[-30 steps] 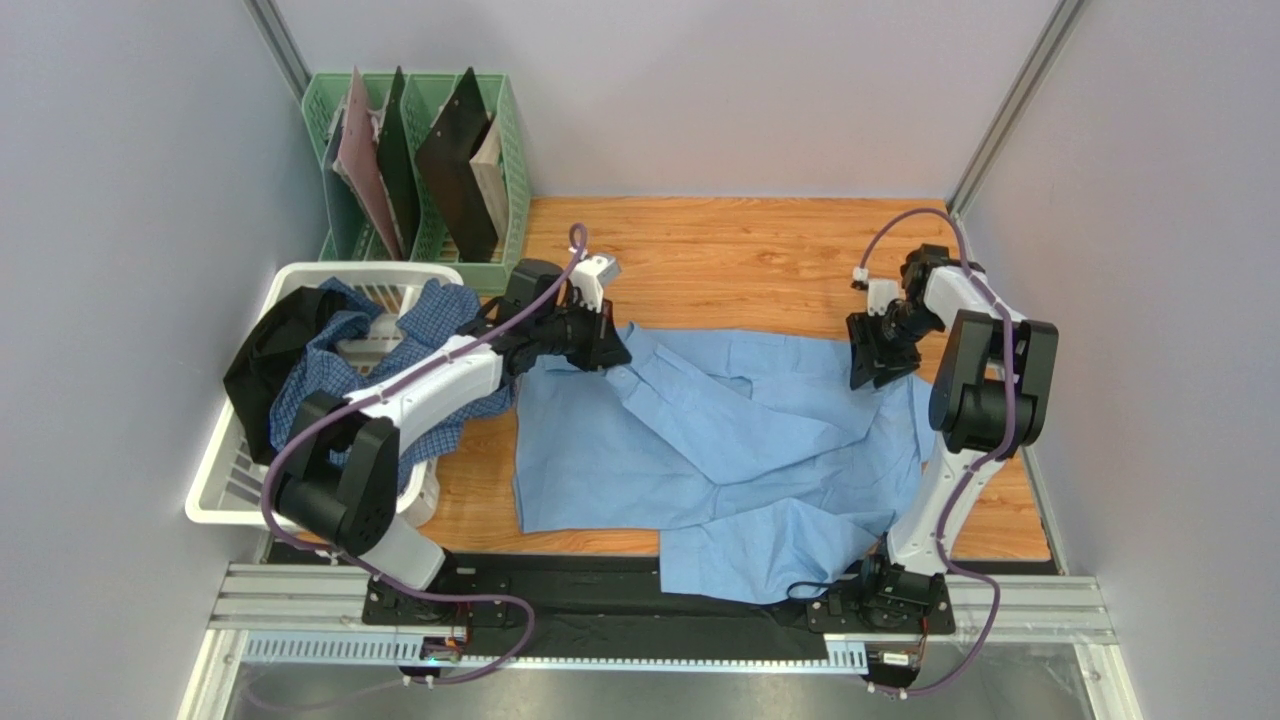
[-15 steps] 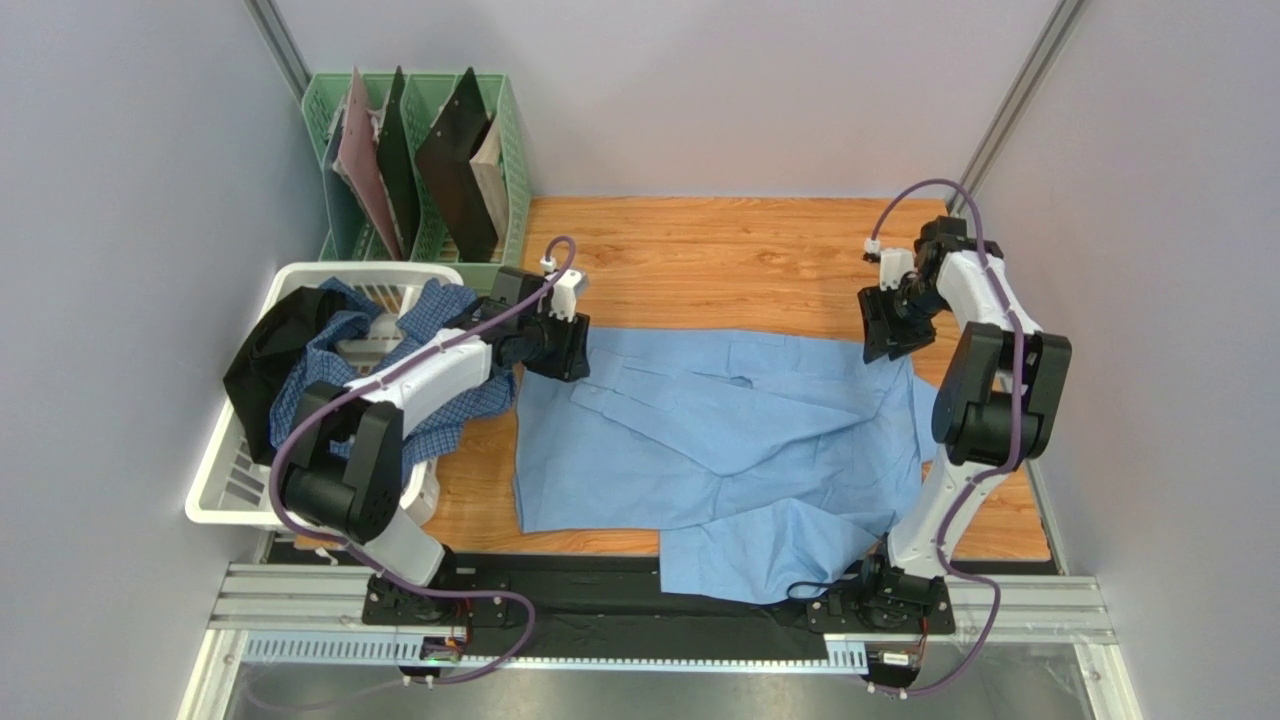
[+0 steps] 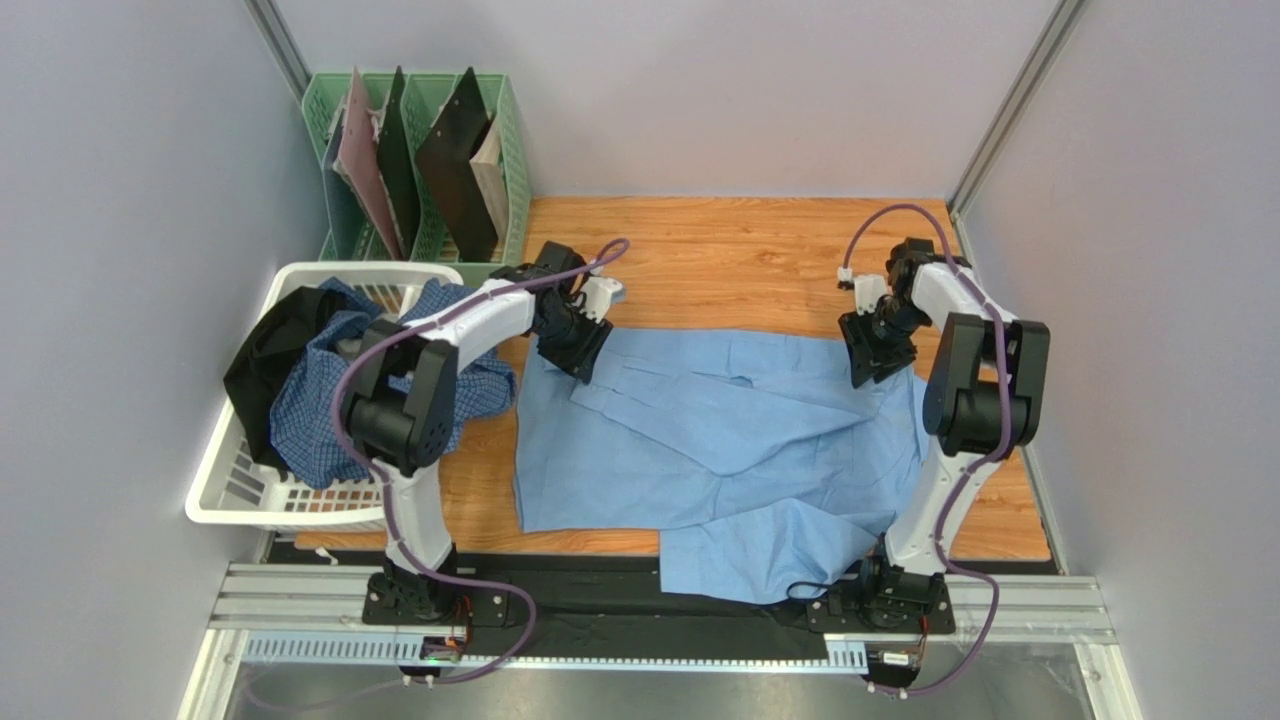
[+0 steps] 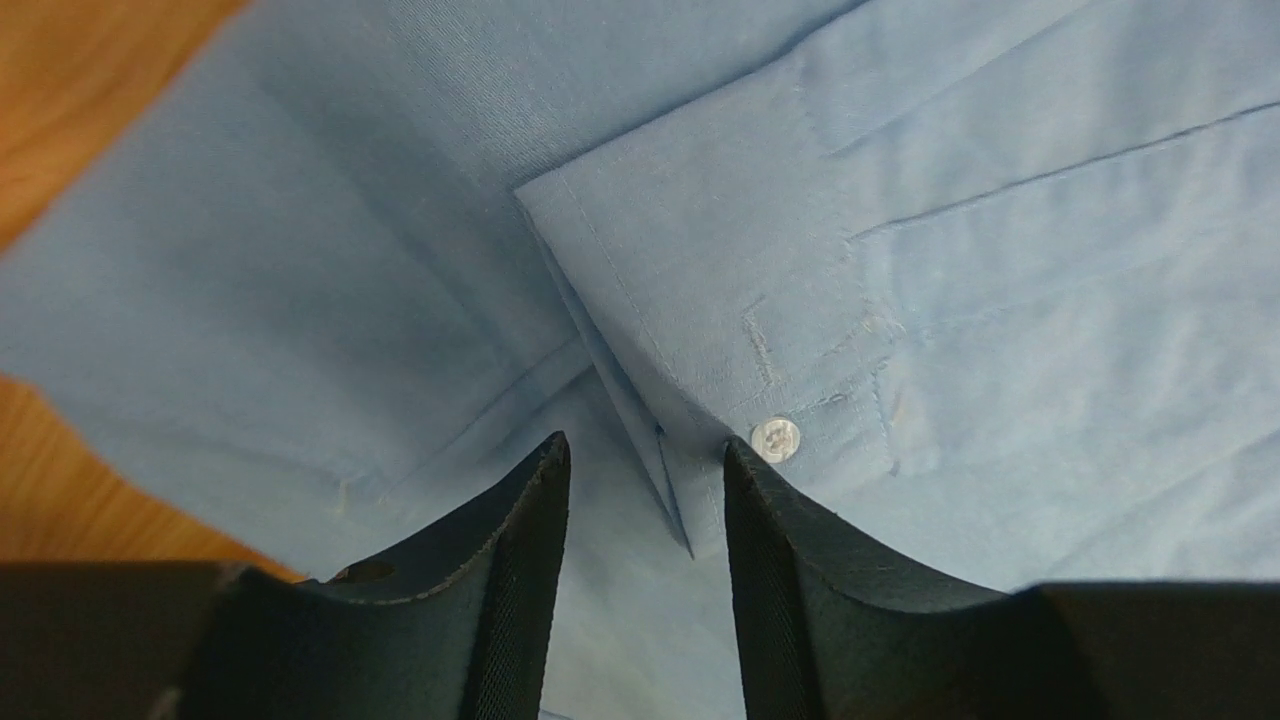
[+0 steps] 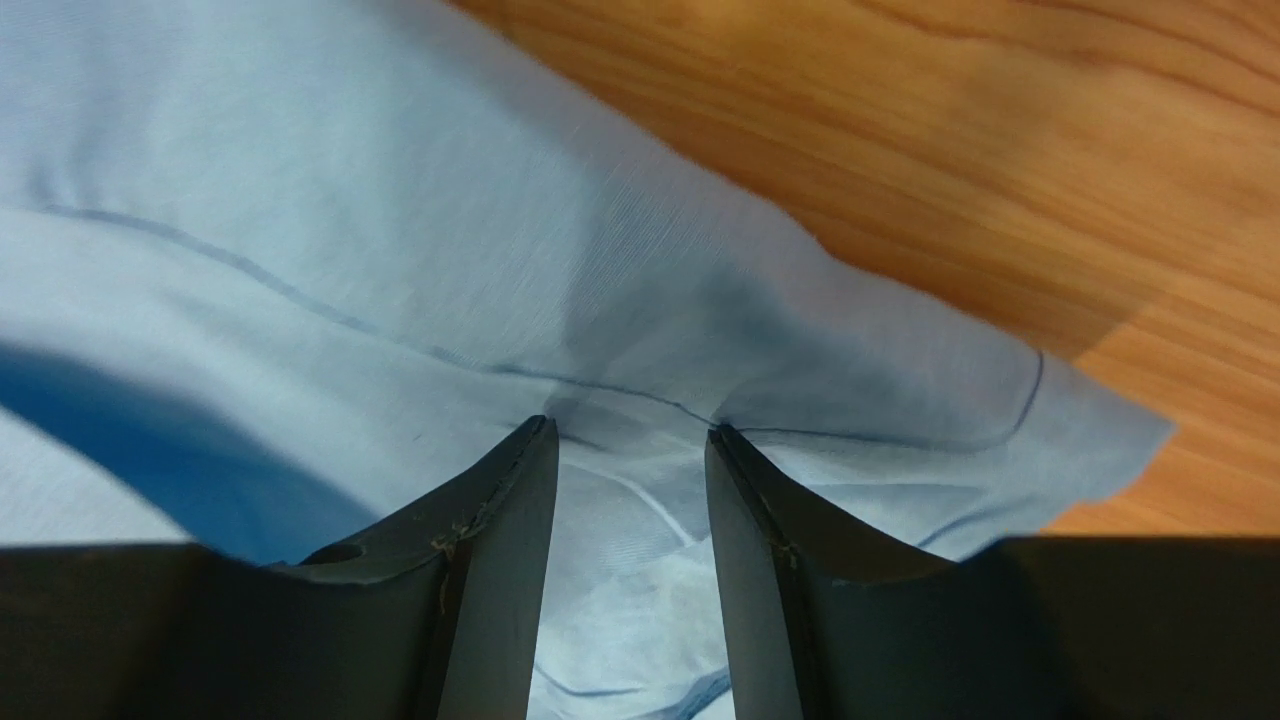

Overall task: Fold and stack the long sleeve shirts
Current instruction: Fold the shirt

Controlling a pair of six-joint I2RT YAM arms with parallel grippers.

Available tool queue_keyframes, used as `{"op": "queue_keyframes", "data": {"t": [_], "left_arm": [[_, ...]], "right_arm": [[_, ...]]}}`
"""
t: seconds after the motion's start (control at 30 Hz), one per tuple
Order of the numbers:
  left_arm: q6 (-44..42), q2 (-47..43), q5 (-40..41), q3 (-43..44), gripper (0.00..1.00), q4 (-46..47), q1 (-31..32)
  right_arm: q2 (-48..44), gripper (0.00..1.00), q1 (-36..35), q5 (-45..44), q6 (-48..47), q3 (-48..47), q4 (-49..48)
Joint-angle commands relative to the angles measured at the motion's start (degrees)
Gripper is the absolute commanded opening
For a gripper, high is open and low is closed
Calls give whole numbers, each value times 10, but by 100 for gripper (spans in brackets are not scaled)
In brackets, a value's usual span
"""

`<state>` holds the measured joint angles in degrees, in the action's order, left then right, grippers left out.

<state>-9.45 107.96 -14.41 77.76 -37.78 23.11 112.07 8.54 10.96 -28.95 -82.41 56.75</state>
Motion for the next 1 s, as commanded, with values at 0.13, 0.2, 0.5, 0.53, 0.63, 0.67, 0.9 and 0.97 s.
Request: {"op": "queue_keyframes", "data": {"t": [0.13,0.2,0.5,0.53,0.63,0.67,0.9,0.97], "left_arm": [[-13,144,18,178,42,-136,-30],[-9,184,5,222,39,-169,-39],[-53,304,22,533,39,-239,-72],[-59,290,1,529,41,-237,-71],[-77,199,-24,424,45,-216,-53],[-80,173,-25,382,46,-194,-44],[-82,66,-33,144,49,-158,6],[-87,81,-16,133,49,-163,6]], "right_arm": [[99,45,3,-59,-8,-98,-40],[118,45,3,-73,-2,-140,-43],[210,57,4,-41,41,-375,-11],[199,59,5,-33,35,-390,28],[103,63,13,2,17,-299,35],[79,63,17,5,1,-271,33],[-53,54,24,20,-54,-89,38],[-59,53,25,20,-59,-50,36]]}}
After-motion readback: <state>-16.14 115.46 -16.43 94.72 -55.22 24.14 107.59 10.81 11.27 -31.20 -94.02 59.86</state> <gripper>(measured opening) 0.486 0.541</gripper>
